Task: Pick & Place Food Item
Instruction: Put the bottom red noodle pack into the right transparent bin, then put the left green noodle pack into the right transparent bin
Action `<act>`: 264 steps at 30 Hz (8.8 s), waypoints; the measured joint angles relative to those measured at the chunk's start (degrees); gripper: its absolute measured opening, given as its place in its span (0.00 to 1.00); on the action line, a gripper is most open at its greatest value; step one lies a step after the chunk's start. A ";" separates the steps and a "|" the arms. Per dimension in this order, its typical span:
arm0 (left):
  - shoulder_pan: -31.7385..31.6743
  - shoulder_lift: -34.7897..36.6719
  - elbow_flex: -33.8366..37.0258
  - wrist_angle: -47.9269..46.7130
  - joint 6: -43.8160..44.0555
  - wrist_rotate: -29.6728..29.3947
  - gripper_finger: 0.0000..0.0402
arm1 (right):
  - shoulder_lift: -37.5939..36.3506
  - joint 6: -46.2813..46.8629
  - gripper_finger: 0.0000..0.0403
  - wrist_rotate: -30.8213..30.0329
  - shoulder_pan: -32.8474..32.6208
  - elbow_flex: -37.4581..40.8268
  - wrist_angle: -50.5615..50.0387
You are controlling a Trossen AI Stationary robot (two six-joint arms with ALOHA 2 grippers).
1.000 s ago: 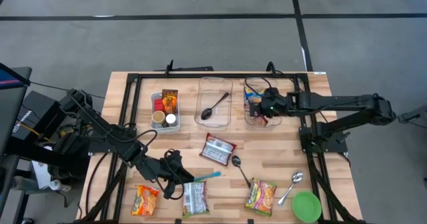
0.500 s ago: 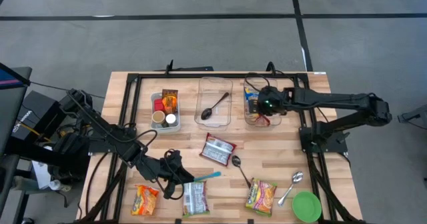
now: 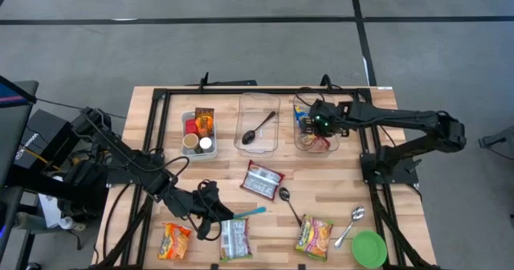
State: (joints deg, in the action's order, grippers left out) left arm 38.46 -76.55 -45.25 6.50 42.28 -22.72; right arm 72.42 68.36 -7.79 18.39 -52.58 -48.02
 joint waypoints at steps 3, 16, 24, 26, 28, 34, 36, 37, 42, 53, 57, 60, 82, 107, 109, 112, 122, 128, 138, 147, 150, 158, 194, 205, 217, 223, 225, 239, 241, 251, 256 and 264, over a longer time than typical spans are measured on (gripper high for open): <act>0.00 0.00 0.00 0.00 0.00 0.00 0.11 | 0.00 -2.18 0.00 -0.01 1.58 0.00 -1.62; 0.00 0.00 0.00 0.00 0.00 0.00 0.11 | 0.00 -7.52 0.00 -0.25 5.17 0.03 -8.61; 0.00 0.00 0.00 0.00 0.02 -1.00 0.11 | 0.02 -8.99 0.00 -1.12 5.42 0.34 -9.84; -0.02 0.00 0.00 0.00 0.02 -1.34 0.11 | 0.33 -8.99 0.00 -1.21 5.42 0.39 -10.03; 0.00 0.00 0.00 0.00 0.02 -1.33 0.11 | 1.56 -8.99 0.00 -1.35 5.42 0.38 -9.84; -0.02 0.00 0.00 0.00 0.04 -1.33 0.11 | 5.62 -10.14 0.00 -0.68 4.27 0.40 -6.47; 0.00 0.00 0.00 0.00 0.04 -1.33 0.11 | 6.91 -10.33 0.00 0.00 3.90 0.39 -5.33; -0.02 0.00 0.00 0.00 0.04 -1.33 0.11 | 7.54 -10.32 0.00 0.45 3.80 0.39 -5.26; 0.00 0.00 0.00 0.00 0.04 -1.33 0.11 | 10.14 -11.18 0.00 0.78 3.40 0.39 -4.86; 0.00 0.00 0.00 0.00 0.13 -1.31 0.11 | 10.84 -12.28 0.00 1.50 2.52 0.39 -2.55; 0.00 0.00 0.00 0.00 0.15 -1.29 0.11 | 10.71 -12.44 0.00 1.80 2.52 0.37 -2.83; -0.01 0.00 0.00 0.00 0.17 -1.29 0.11 | 10.78 -12.42 0.03 1.92 2.52 0.37 -2.89; -0.01 0.00 0.00 0.00 0.17 -1.29 0.11 | 8.31 -14.39 0.19 1.79 2.63 0.35 -10.88; 0.00 0.00 0.00 0.00 0.17 -1.29 0.11 | 8.11 -19.32 0.19 -0.24 4.87 -0.45 -15.40; -0.01 0.00 0.00 0.00 0.17 -1.27 0.11 | 8.11 -19.46 0.19 -0.31 4.49 -1.59 -15.84; -0.01 0.00 0.00 -0.01 0.17 -1.27 0.11 | 8.11 -19.45 0.19 -1.39 3.64 -3.77 -17.49; 0.00 0.00 0.00 0.00 0.17 -1.27 0.11 | 8.11 -19.33 0.19 -2.84 -1.93 -15.49 -26.62; -0.02 0.00 0.00 0.00 0.17 -1.28 0.11 | 8.11 -18.02 0.19 -3.04 -9.22 -23.98 -31.37; 0.00 0.00 0.00 0.99 0.15 -1.27 0.11 | 8.11 -6.54 0.19 -6.25 -27.01 -34.78 -33.78; -0.01 0.00 0.01 1.53 0.07 -1.25 0.11 | 8.13 8.68 0.19 -8.82 -43.71 -35.43 -33.83; -0.02 0.00 0.01 1.53 0.04 -0.90 0.11 | 8.13 14.31 0.19 -12.22 -49.09 -35.43 -33.84; 0.00 0.00 0.00 1.44 0.00 3.22 0.11 | 8.53 24.50 0.19 -20.31 -58.94 -35.04 -33.49; 1.53 -1.08 0.58 -24.45 -7.94 10.61 0.18 | 8.61 27.06 0.19 -22.16 -61.02 -20.81 -15.54; 1.49 -5.37 4.99 -11.88 -20.54 10.56 0.36 | 8.61 27.08 0.19 -23.78 -60.93 -20.81 -15.20; 1.22 -12.49 4.98 -8.44 -27.32 10.56 0.52 | 8.61 27.10 0.19 -23.78 -61.00 -20.83 -13.61; 1.22 -14.18 4.98 -8.06 -27.50 10.46 0.59 | 8.61 27.10 0.19 -23.78 -61.00 -20.83 -13.06; 1.22 -14.73 4.98 -7.79 -28.00 10.20 0.60 | 8.61 27.10 0.19 -23.78 -61.00 -20.83 -13.08; 1.22 -18.18 4.96 -2.78 -28.52 10.12 0.53 | 8.61 27.10 0.19 -24.24 -60.97 -20.83 -13.02; 1.22 -17.91 4.96 -2.92 -28.52 9.87 0.51 | 8.61 27.10 0.19 -24.24 -60.98 -20.83 -13.00; 1.22 -17.79 4.96 -3.01 -28.39 9.20 0.36 | 8.61 27.07 0.19 -24.24 -60.98 -20.83 -13.01; 1.22 -17.79 4.96 -3.00 -28.35 9.20 0.27 | 8.61 26.18 0.19 -24.25 -60.98 -20.83 -12.76; 1.20 -17.79 4.96 -2.93 -28.33 9.20 0.15 | 8.61 25.69 0.19 -25.09 -61.02 -20.83 -12.78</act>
State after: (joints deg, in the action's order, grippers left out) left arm 39.66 -94.35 -40.29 3.57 13.96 -13.52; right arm 81.03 94.06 -32.88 -42.63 -73.41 -60.80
